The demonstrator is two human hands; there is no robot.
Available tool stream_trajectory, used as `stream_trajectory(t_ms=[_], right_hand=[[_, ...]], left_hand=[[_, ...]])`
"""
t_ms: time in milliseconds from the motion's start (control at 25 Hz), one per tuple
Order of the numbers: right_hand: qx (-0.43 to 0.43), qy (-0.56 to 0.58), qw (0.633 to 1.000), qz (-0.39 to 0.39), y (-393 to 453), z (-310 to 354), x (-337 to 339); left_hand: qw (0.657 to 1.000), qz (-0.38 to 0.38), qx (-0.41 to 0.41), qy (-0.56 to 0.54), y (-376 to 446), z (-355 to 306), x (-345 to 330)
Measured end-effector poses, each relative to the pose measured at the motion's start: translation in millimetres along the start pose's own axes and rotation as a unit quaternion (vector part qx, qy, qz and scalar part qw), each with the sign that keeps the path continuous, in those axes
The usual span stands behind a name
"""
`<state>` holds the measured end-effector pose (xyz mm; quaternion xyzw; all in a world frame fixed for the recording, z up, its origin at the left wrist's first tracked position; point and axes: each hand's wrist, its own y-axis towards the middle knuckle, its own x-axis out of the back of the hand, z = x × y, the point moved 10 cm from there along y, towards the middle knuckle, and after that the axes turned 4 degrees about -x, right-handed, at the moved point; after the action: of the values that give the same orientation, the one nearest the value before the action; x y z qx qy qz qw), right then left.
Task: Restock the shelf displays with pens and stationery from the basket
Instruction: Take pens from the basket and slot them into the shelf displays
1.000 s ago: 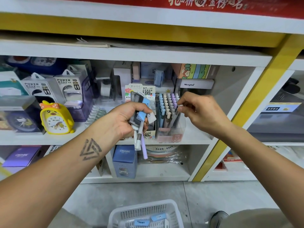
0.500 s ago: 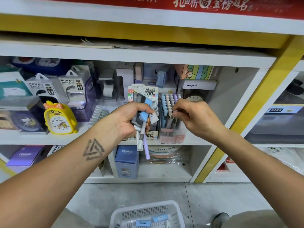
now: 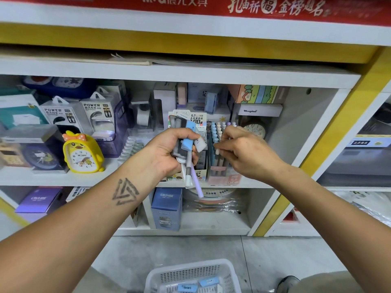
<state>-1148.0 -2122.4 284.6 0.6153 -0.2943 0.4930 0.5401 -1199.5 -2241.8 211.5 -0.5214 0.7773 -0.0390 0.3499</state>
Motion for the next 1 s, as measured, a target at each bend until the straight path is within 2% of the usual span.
stream_trajectory(t_ms=[80, 120, 160, 200, 280, 360, 560, 760, 840, 1000], right_hand=[[0.001, 0.059, 0.998, -0.018, 0.7, 7.7, 4.6], [-0.022, 0.129, 0.991, -0.024, 1.1, 8.6, 5.8], [-0.061, 0.230, 0.971, -0.005, 1.6, 7.0, 1.4], [-0.104, 0.338, 0.935, 0.036, 1.6, 7.0, -8.7], [-0.149, 0.470, 0.863, 0.113, -2.0, 17.4, -30.4], [-0.150, 0.498, 0.841, 0.148, -5.0, 27.9, -40.7], [-0.159, 0.481, 0.842, 0.184, -5.2, 27.1, -35.2], [-0.145, 0.474, 0.822, 0.282, -24.4, 33.7, -40.6], [-0.147, 0.489, 0.814, 0.279, -27.0, 30.4, -38.1], [-0.161, 0.507, 0.819, 0.215, -23.2, 7.1, -20.8]], left_hand=[[0.999, 0.007, -0.015, -0.032, 1.0, -5.3, -2.1], [0.999, 0.011, -0.024, -0.046, 1.0, -8.6, -3.2], [0.998, 0.013, -0.033, -0.057, 1.0, -11.9, -4.2], [0.997, 0.016, -0.042, -0.068, 0.8, -14.9, -5.5], [0.994, 0.017, -0.057, -0.086, 0.2, -20.0, -6.0], [0.994, 0.016, -0.066, -0.086, 0.2, -21.9, -4.2], [0.992, -0.001, -0.089, -0.090, 0.8, -25.6, 2.2], [0.982, 0.004, -0.108, -0.157, 1.2, -38.0, 6.3], [0.980, 0.001, -0.100, -0.171, 2.3, -36.8, 7.6], [0.987, 0.002, -0.060, -0.147, 4.9, -20.3, 1.4]])
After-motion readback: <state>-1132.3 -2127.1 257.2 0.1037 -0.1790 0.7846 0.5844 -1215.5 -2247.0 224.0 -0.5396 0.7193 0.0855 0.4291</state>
